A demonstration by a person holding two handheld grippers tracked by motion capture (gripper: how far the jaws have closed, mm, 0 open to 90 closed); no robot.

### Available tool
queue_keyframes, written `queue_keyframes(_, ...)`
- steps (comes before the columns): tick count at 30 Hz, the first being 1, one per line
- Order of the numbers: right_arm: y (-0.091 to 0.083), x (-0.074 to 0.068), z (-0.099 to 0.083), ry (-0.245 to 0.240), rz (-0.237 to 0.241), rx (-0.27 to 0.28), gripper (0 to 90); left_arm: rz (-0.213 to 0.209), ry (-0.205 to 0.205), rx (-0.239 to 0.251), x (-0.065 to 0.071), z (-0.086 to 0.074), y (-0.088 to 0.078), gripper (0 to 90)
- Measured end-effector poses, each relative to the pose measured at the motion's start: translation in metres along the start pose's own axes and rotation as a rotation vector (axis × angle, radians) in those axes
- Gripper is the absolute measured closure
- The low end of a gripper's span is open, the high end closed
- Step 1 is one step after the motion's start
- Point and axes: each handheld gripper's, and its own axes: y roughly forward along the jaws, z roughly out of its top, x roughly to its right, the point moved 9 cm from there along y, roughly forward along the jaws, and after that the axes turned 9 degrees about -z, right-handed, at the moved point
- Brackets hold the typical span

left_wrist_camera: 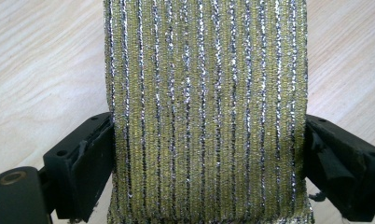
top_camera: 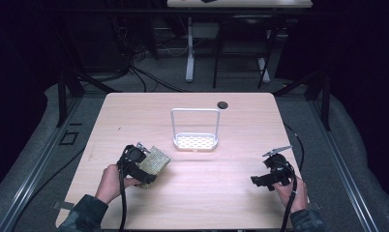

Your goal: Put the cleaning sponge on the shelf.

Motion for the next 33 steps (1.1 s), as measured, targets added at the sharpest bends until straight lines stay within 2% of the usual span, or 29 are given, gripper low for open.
queue_keyframes(33, -0.001, 0.0, 0.0, -0.003, -0.001, 0.0, 8.0, -0.039, 0.074, -0.007, 0.036, 0.034, 0.023, 9.4)
